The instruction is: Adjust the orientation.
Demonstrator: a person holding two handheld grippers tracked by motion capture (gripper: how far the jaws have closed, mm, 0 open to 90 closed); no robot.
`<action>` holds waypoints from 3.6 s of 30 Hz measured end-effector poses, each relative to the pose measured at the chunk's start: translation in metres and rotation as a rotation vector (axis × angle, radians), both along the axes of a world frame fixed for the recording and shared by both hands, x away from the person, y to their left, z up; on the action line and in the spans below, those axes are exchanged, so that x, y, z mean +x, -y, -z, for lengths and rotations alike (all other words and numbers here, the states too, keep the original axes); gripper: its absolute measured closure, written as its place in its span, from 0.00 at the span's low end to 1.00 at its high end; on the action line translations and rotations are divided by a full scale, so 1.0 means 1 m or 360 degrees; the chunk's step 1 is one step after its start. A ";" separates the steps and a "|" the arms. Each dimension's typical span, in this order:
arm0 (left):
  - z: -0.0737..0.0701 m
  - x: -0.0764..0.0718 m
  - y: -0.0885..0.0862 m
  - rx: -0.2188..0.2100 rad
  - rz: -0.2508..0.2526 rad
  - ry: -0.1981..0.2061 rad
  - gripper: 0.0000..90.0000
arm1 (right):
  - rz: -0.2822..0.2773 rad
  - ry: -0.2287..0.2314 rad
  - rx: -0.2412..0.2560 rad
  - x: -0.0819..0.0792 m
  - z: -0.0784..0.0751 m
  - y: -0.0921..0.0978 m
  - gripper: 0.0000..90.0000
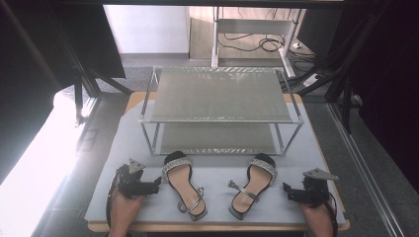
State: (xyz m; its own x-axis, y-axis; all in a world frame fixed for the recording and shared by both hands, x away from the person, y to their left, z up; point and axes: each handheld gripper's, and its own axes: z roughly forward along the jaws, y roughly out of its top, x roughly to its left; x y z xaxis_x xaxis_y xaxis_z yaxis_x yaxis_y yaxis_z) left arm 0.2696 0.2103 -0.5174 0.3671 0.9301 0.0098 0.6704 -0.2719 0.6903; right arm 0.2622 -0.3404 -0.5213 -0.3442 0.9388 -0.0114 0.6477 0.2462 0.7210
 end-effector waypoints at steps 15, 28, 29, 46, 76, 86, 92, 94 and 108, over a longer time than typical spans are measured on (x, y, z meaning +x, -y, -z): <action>0.005 0.019 0.008 0.0047 -0.0062 -0.0009 0.00 | 0.0001 0.0003 0.0000 0.000 0.000 0.000 0.08; 0.005 0.030 0.019 0.0047 -0.0049 -0.0007 0.05 | 0.0001 0.0003 -0.0001 0.000 0.000 0.000 0.08; 0.004 0.030 0.020 0.0044 -0.0046 -0.0007 0.06 | 0.0001 0.0003 -0.0001 0.000 0.000 0.000 0.08; 0.003 0.049 0.057 0.0036 0.0034 0.0003 0.08 | 0.0001 0.0004 -0.0001 0.000 0.000 0.000 0.08; -0.022 0.031 0.069 -0.0223 0.0201 -0.0037 0.17 | 0.0001 0.0006 -0.0001 0.000 0.000 0.000 0.08; -0.010 0.044 0.090 -0.0369 0.0261 -0.0112 0.39 | 0.0001 0.0007 -0.0001 0.000 0.000 0.000 0.08; 0.000 0.051 0.095 -0.0515 0.0255 -0.0157 0.50 | 0.0001 0.0006 0.0000 0.000 0.000 0.000 0.08; 0.002 0.053 0.097 -0.0568 0.0247 -0.0172 0.50 | 0.0000 0.0006 -0.0001 0.000 0.000 0.000 0.08; 0.007 0.059 0.083 -0.0796 0.0182 -0.0270 0.72 | 0.0001 0.0007 0.0000 0.000 0.000 0.000 0.08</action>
